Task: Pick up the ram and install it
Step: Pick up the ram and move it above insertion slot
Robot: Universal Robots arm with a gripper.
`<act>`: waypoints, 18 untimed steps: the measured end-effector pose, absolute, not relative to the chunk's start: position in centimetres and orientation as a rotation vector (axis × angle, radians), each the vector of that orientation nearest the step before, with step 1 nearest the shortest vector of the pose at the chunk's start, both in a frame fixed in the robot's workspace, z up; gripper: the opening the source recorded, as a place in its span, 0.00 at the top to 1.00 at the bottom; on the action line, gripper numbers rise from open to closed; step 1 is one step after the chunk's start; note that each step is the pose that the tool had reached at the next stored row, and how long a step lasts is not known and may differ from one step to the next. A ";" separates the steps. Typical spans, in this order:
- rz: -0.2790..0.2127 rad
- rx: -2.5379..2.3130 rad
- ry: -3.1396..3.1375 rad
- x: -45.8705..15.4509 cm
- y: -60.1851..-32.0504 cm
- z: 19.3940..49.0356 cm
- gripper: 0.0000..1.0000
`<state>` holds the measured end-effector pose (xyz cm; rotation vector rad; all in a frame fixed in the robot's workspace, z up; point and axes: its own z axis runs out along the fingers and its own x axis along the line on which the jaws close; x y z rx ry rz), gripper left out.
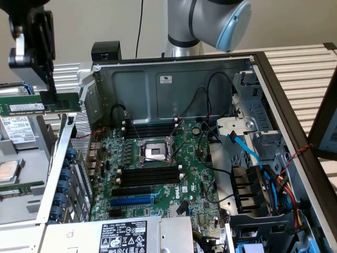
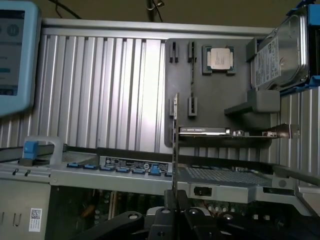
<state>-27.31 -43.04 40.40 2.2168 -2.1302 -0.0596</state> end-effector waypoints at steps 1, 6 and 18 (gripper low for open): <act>-0.060 2.217 -2.130 -26.8 -43.0 40.4 0.87; -0.060 2.217 -2.130 -24.6 -43.0 40.4 0.87; -0.059 2.216 -2.130 -19.1 -43.0 40.4 0.87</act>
